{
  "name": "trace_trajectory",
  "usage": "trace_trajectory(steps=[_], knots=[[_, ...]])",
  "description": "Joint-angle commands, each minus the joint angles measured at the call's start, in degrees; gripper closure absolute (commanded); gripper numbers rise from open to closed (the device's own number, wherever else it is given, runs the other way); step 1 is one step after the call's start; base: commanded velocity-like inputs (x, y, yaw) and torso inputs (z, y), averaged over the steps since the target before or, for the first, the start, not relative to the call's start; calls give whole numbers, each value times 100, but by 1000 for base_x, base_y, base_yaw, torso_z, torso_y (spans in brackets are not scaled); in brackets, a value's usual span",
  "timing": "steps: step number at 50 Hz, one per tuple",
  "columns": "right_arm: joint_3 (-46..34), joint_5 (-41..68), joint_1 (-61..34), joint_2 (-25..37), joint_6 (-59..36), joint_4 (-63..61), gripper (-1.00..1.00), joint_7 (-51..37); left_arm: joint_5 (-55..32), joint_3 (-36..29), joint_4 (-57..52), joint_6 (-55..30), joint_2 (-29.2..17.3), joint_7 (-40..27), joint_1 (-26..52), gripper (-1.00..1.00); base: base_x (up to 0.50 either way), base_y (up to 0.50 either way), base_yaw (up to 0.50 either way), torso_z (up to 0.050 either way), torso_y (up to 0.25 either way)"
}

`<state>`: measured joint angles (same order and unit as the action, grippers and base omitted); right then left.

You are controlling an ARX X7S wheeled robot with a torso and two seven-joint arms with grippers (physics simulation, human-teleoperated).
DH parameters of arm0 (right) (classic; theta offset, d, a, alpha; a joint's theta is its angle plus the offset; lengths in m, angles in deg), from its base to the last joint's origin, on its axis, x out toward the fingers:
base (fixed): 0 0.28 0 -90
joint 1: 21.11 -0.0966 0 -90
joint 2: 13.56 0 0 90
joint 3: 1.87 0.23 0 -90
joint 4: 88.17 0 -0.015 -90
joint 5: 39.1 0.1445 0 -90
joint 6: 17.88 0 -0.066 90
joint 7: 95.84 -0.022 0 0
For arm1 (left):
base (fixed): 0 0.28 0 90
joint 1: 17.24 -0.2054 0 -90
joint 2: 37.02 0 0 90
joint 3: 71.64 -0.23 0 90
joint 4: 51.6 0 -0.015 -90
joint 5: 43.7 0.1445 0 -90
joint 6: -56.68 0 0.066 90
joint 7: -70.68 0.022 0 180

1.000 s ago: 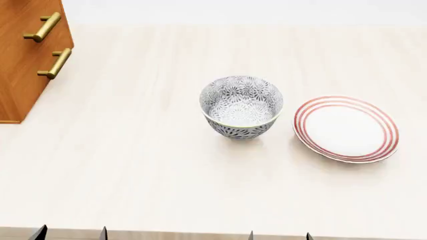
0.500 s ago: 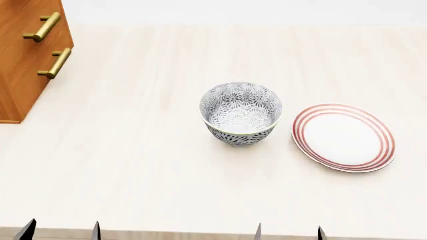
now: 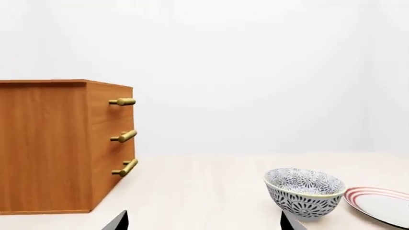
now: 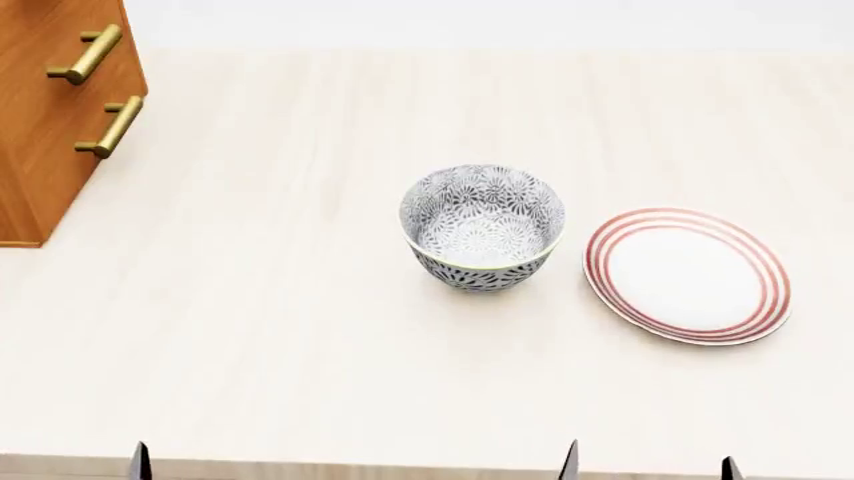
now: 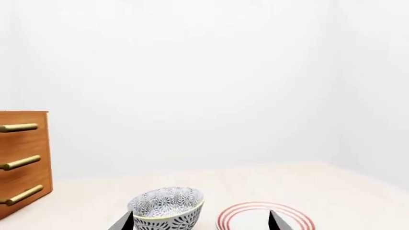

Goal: Put the bowl on top of the cabinet.

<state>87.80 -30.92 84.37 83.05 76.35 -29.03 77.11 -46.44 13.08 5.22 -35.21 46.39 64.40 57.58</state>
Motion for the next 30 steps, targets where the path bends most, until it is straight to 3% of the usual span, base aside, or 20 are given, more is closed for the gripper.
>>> trace_trajectory(steps=[1, 17, 30], knots=[[-19, 64, 251, 103, 206, -334, -100, -82, -22, -31, -414, 160, -109, -135, -275, -100, 0, 0, 0, 0, 0], [-83, -206, 211, 104, 405, -194, -100, -341, -93, -105, -397, 163, -214, -228, -256, -100, 0, 32, 0, 0, 0], [-113, -95, 192, 179, 378, -195, -100, -437, -110, -157, -418, 180, -283, -313, -265, -100, 0, 500, 0, 0, 0]])
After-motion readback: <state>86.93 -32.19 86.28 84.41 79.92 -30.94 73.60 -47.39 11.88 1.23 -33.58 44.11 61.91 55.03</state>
